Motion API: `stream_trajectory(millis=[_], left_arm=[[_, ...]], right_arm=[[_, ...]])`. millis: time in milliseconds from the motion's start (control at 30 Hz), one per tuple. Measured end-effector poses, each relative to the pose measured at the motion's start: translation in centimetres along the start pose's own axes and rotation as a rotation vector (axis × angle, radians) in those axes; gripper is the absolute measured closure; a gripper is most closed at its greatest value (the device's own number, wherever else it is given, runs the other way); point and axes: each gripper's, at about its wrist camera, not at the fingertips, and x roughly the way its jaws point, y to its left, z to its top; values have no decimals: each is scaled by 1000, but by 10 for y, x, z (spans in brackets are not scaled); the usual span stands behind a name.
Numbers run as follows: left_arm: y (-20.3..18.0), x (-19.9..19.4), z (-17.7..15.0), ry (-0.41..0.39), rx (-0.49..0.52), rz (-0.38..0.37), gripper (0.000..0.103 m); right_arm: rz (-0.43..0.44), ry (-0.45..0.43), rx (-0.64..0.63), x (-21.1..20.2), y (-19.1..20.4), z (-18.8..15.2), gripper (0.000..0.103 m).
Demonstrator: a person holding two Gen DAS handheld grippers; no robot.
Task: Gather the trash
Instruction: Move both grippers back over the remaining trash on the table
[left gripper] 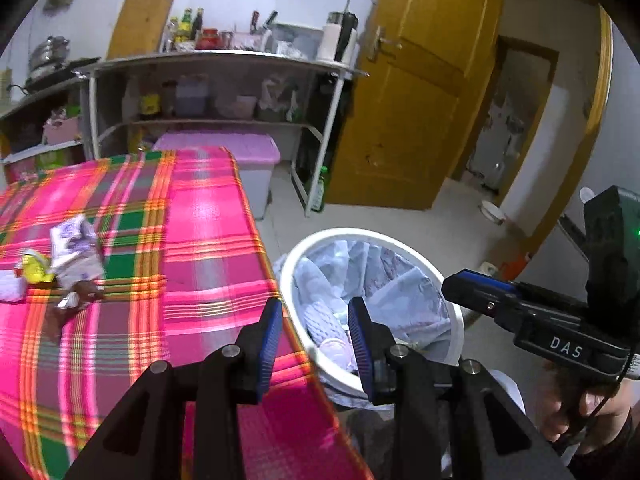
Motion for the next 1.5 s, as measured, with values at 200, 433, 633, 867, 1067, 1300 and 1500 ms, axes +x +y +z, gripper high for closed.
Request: stream_trajectory(millis=[200,433,633,867,1067,1300,1500], left_arm=[[12,-31,-6,-42,-20,49,69],[30,-57,-14,-77,-47,94,69],[44,-73,-19,-99,-71,126,69],[52,-84,-25,-113,-94,153,69],[66,-93,-33,-118,-121,185,69],[91,-101,-43,-117,-170,227,69],[108,-106,-44,-124,-194,260,69]], right_arm=[[28,-14,-46,-4,26,-1,64],[59,-20,-84,-6,49,-2,63],[79,-20,-119,-5,66,-2,63],[101,-23,-159,-3,81,-5,62],[118,-28,-184,1,91,-7,61],[147,-11,-200,12,101,-7,58],[168,8,-219,22,110,-6,58]])
